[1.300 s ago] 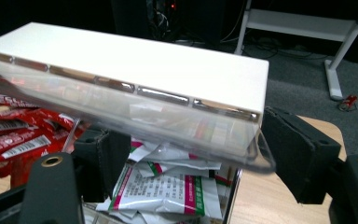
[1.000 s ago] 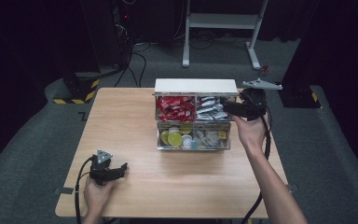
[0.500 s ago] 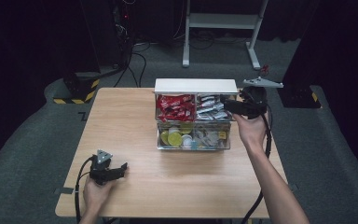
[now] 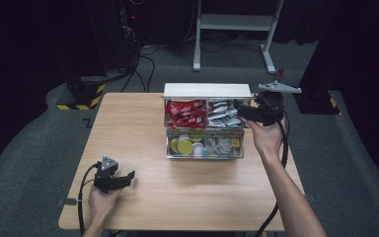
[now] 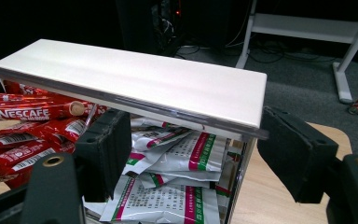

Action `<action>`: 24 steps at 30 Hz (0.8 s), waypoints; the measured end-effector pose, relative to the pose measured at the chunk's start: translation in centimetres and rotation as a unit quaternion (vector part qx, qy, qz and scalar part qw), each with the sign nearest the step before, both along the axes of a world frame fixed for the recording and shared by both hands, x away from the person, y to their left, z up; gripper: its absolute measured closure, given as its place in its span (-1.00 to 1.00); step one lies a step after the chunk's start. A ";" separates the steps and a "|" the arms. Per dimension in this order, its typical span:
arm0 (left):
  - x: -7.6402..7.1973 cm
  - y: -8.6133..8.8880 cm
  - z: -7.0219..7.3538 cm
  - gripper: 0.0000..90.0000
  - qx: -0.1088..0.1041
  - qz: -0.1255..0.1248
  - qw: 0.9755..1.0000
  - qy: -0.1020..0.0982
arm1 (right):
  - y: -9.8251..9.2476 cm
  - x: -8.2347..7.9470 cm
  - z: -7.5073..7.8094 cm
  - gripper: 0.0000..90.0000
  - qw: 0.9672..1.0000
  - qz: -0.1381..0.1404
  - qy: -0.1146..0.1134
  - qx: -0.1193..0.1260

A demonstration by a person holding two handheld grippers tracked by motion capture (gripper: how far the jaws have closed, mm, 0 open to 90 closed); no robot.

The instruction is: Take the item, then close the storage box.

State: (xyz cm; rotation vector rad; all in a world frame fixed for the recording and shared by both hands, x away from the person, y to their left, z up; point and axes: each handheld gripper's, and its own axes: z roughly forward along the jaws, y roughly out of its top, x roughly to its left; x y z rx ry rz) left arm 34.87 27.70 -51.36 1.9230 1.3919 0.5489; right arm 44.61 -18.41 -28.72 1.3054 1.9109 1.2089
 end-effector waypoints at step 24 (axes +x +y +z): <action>2.1 -2.2 7.5 -0.29 -0.069 -0.055 0.995 -0.051 | 0.0 0.1 0.3 -0.43 1.000 0.005 -0.008 -0.003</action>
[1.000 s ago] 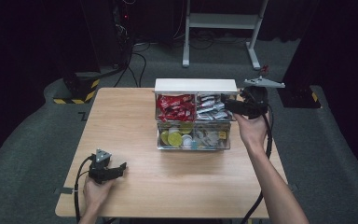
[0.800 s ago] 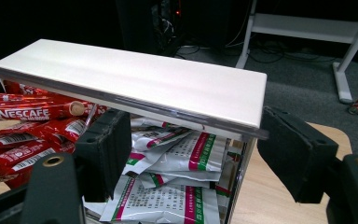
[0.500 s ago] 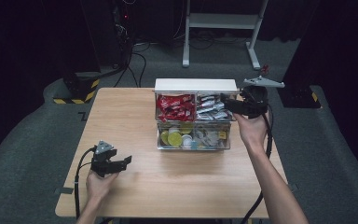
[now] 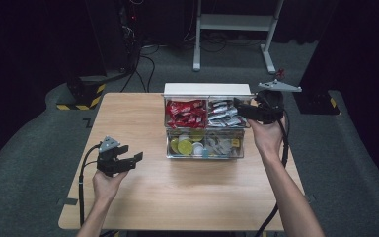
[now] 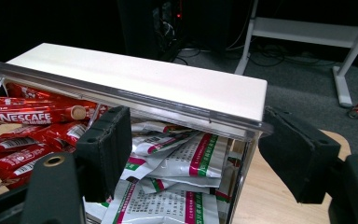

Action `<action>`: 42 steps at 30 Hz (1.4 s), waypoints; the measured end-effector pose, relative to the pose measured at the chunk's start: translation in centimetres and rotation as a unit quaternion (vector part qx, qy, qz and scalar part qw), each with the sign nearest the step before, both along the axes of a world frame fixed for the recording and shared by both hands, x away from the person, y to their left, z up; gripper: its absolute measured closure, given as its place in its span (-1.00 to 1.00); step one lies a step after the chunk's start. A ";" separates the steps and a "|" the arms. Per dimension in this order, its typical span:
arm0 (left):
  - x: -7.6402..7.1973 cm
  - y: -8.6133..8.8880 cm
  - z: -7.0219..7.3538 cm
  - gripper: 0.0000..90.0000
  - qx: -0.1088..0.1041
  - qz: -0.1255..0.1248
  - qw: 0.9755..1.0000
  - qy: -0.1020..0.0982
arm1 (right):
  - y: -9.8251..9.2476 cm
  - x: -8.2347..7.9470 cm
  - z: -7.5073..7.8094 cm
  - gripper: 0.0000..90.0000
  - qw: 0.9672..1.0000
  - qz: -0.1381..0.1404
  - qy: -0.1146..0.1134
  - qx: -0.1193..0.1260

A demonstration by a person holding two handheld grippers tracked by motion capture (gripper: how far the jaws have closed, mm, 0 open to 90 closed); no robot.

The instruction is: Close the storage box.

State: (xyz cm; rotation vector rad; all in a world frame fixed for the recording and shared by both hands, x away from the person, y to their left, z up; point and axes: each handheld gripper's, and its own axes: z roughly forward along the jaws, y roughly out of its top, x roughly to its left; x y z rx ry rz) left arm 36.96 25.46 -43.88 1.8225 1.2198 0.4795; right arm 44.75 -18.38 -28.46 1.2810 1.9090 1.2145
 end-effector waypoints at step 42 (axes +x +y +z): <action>3.5 -6.8 11.4 0.12 -0.019 -0.101 0.992 -0.070 | -0.5 0.2 0.3 -0.23 1.000 0.006 0.012 -0.005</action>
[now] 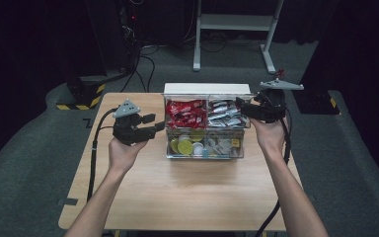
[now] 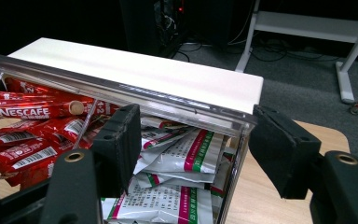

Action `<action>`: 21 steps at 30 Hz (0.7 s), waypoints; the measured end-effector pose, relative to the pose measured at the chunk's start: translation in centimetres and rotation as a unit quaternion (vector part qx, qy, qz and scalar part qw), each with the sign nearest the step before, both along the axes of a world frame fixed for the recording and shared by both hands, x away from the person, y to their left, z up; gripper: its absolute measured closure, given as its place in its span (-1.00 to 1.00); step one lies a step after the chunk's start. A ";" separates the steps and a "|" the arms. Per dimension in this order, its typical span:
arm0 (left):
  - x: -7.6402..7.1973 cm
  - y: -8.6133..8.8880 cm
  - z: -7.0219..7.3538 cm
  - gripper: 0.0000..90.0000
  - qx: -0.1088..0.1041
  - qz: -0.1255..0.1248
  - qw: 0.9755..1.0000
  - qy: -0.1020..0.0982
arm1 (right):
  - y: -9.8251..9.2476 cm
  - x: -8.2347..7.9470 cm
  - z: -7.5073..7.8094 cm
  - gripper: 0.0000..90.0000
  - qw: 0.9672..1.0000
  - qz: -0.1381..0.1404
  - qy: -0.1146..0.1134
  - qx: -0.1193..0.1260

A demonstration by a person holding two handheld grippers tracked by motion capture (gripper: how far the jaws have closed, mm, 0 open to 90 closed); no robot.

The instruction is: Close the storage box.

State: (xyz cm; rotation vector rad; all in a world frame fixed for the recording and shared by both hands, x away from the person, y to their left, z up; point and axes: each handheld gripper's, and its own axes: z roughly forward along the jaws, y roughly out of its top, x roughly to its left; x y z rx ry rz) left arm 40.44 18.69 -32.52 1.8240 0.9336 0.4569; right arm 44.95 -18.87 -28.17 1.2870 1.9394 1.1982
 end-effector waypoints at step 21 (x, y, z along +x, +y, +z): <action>3.1 -3.5 0.6 0.56 0.029 -0.015 0.999 0.014 | -0.2 0.0 0.0 -0.19 1.000 0.002 0.002 0.001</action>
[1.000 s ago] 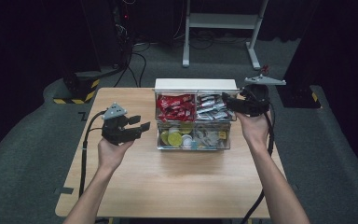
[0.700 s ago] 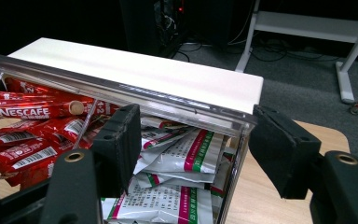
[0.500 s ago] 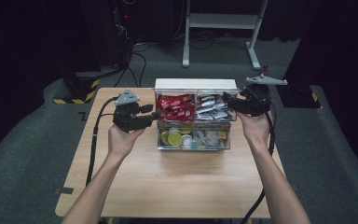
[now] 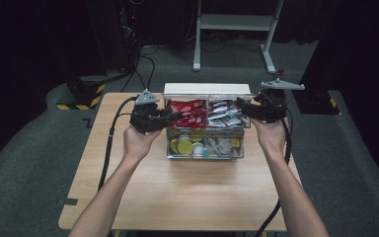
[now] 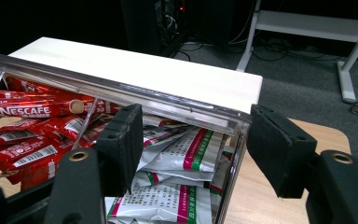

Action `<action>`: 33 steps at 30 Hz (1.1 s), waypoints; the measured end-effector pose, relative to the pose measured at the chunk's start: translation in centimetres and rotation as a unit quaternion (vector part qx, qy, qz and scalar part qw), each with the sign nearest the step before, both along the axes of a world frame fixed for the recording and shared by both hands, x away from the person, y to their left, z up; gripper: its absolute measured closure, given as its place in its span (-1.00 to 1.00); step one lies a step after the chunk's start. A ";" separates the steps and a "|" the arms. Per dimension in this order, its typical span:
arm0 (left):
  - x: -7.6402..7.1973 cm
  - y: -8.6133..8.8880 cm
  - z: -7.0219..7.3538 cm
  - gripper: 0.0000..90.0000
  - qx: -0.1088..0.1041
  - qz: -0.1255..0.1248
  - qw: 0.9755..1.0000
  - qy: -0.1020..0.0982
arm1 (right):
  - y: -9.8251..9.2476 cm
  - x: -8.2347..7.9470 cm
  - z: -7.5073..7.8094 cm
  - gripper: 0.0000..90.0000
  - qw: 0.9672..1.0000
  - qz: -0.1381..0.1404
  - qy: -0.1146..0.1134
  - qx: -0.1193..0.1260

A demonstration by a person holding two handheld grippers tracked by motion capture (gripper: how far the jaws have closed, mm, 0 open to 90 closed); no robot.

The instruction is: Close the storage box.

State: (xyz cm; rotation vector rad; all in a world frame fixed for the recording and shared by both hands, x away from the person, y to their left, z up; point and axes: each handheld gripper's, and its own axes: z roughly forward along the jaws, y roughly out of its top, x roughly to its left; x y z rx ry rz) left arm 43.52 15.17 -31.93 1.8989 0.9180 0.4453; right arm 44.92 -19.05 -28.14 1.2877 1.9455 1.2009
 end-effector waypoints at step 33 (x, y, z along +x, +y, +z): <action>2.6 -2.8 0.0 0.78 0.009 0.001 1.000 0.008 | 0.0 0.3 -0.1 -0.18 1.000 -0.001 0.008 0.000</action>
